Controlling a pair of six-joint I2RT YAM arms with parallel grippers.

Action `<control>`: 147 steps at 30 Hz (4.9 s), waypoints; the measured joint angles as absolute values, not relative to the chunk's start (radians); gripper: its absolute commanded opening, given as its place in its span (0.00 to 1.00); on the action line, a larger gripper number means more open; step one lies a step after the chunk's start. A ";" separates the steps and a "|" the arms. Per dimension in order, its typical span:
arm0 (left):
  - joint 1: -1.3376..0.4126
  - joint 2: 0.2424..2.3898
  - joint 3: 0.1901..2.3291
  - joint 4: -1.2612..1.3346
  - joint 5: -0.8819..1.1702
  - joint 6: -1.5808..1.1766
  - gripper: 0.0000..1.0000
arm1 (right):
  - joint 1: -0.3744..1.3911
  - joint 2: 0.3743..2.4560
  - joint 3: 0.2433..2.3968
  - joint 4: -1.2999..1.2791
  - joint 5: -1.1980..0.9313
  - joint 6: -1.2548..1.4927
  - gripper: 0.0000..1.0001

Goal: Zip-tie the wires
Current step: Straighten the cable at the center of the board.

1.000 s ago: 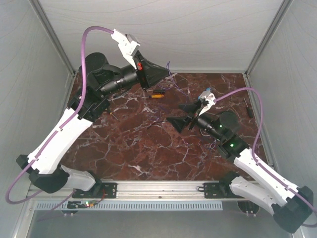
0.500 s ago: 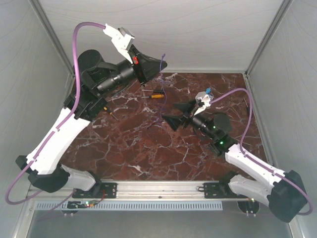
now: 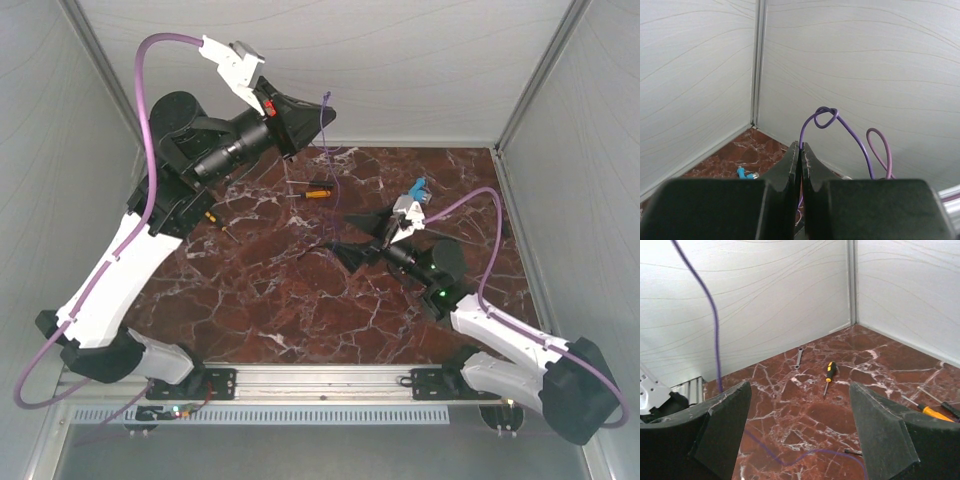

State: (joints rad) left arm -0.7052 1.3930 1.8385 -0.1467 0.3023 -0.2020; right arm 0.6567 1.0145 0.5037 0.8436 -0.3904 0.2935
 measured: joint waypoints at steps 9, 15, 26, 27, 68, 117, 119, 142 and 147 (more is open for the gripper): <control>-0.705 1.399 1.877 -0.139 0.322 -0.203 0.00 | 0.657 0.993 0.488 0.850 -0.294 0.190 0.72; -0.705 1.398 1.885 -0.123 0.334 -0.205 0.00 | 0.657 1.034 0.400 0.995 -0.331 0.072 0.73; -0.705 1.398 1.890 -0.102 0.354 -0.218 0.00 | 0.701 1.206 0.394 1.210 -0.421 -0.073 0.05; -0.705 1.398 1.892 -0.102 0.354 -0.218 0.00 | 0.704 1.218 0.394 1.226 -0.422 -0.076 0.00; -0.654 2.036 1.856 -0.160 0.213 -0.377 0.00 | 0.359 0.938 0.962 -1.117 -0.063 0.539 0.00; -0.799 2.529 2.177 -0.513 0.028 -0.267 0.24 | 0.101 1.321 0.706 -1.055 -0.110 0.771 0.81; -0.802 2.529 2.177 -0.526 0.014 -0.265 0.35 | 0.101 1.317 0.706 -1.054 -0.109 0.772 0.83; -0.807 2.411 2.177 -0.543 -0.013 -0.247 0.99 | 0.099 1.064 0.859 -1.090 -0.047 0.686 0.98; -0.807 2.259 2.120 -0.523 -0.014 -0.242 1.00 | 0.098 0.983 0.913 -1.062 -0.056 0.626 0.98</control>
